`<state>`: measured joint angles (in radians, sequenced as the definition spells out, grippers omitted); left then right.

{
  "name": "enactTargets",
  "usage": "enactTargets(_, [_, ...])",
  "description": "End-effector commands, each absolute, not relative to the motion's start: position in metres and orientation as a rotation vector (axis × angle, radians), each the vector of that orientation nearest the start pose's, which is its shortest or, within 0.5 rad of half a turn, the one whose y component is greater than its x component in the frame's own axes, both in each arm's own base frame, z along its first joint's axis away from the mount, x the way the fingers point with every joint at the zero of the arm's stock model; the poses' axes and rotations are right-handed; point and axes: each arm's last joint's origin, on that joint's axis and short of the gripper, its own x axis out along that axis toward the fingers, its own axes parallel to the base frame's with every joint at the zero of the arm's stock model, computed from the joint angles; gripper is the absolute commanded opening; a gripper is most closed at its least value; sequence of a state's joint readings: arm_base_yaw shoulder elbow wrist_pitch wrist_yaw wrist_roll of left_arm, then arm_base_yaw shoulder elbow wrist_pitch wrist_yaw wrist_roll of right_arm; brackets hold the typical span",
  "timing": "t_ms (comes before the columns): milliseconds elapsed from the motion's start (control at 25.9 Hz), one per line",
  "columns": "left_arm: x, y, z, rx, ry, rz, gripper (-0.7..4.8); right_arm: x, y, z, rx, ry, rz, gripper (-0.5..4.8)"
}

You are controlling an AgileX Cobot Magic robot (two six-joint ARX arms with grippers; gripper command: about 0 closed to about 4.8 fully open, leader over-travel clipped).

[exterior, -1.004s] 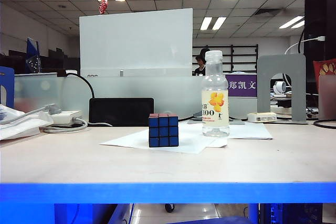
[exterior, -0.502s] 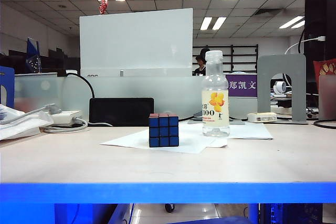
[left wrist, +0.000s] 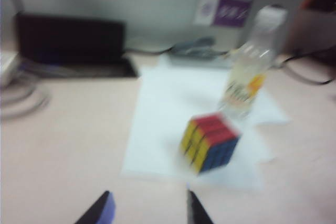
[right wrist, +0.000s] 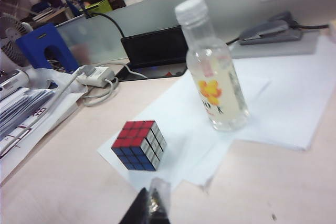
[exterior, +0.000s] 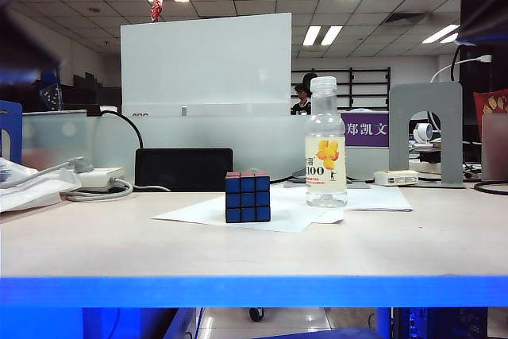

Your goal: Rotate the Rubik's Cube so that the bottom side is facing up.

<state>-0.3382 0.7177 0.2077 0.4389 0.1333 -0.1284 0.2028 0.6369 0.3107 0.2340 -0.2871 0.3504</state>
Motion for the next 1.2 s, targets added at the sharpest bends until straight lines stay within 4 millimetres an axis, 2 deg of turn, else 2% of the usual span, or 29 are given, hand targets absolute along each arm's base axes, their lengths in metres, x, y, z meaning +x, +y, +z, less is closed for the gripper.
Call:
enactTargets(39, [0.155,-0.06,0.233,-0.122,0.044,-0.495,1.85,0.162,0.044,0.239,0.334,0.185,0.553,-0.06])
enactTargets(116, [0.157,-0.06,0.244,-0.105,0.061,-0.494,2.0,0.17,0.047,0.24,0.337,0.223,0.578,0.05])
enactTargets(193, [0.158,-0.061,0.25,-0.093,0.101,-0.493,2.5,0.179,0.049,0.24,0.339,0.249,0.582,1.08])
enactTargets(232, [0.158,-0.061,0.253,-0.093,0.128,-0.498,2.81,0.184,0.052,0.24,0.338,0.261,0.588,1.9])
enactTargets(270, [0.158,-0.061,0.254,-0.092,0.145,-0.507,2.86,0.187,0.054,0.24,0.339,0.265,0.594,2.32])
enactTargets(425, [0.157,-0.062,0.253,-0.099,0.185,-0.533,2.86,0.205,0.065,0.238,0.339,0.31,0.632,2.4])
enactTargets(695, [0.156,-0.063,0.251,-0.1,0.216,-0.57,2.86,0.239,0.101,0.238,0.297,0.367,0.733,2.5])
enactTargets(849, [0.155,-0.064,0.25,-0.104,0.224,-0.613,2.88,0.259,0.128,0.235,0.287,0.418,0.784,3.2])
enactTargets(1043, [0.155,-0.064,0.25,-0.105,0.228,-0.63,2.87,0.279,0.151,0.23,0.28,0.49,0.805,3.33])
enactTargets(1081, [0.155,-0.064,0.25,-0.105,0.228,-0.63,2.87,0.283,0.154,0.228,0.278,0.506,0.803,3.52])
enactTargets(1197, [0.155,-0.064,0.251,-0.106,0.224,-0.628,2.87,0.295,0.161,0.224,0.267,0.578,0.741,4.59])
